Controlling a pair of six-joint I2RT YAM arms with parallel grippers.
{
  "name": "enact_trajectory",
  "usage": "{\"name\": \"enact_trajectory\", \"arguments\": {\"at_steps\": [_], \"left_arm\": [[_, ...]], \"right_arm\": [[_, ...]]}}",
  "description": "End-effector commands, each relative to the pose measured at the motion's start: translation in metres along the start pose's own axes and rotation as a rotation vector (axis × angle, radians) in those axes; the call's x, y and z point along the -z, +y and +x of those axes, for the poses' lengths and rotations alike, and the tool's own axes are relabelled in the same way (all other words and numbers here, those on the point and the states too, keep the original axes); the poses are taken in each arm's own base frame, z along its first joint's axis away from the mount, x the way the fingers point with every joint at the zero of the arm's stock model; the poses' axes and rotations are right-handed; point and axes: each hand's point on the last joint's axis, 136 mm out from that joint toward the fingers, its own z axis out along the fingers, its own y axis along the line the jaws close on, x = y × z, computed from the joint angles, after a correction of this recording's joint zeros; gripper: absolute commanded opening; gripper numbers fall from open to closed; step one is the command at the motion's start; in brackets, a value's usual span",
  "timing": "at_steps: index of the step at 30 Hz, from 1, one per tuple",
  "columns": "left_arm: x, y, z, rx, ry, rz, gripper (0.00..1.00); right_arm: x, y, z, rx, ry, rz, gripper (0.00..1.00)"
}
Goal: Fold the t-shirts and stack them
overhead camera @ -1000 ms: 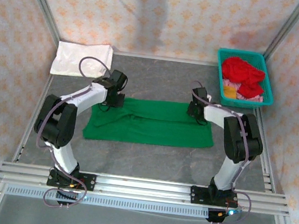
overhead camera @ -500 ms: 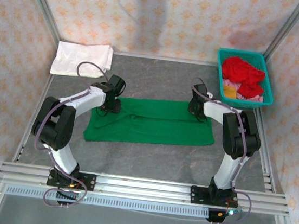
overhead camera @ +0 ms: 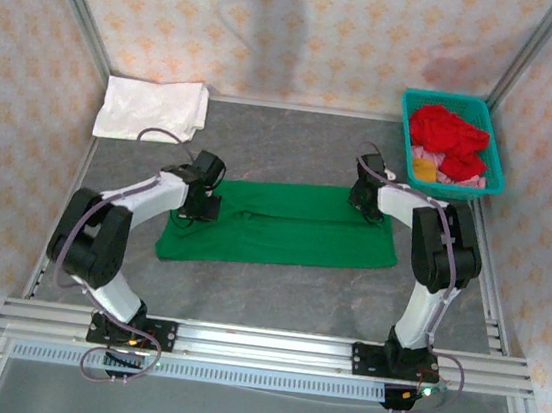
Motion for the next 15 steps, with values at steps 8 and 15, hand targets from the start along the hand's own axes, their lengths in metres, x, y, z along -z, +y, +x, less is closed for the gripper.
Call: {"name": "enact_trajectory", "arguments": {"at_steps": [8, 15], "left_arm": [[0.027, -0.022, 0.005, 0.057, -0.071, 0.159, 0.00], [0.022, -0.013, -0.010, 0.031, -0.103, 0.059, 0.47]], "right_arm": [[-0.011, -0.020, 0.015, -0.017, 0.078, 0.078, 0.42], [-0.011, -0.020, 0.015, -0.018, 0.074, 0.073, 0.42]]}}
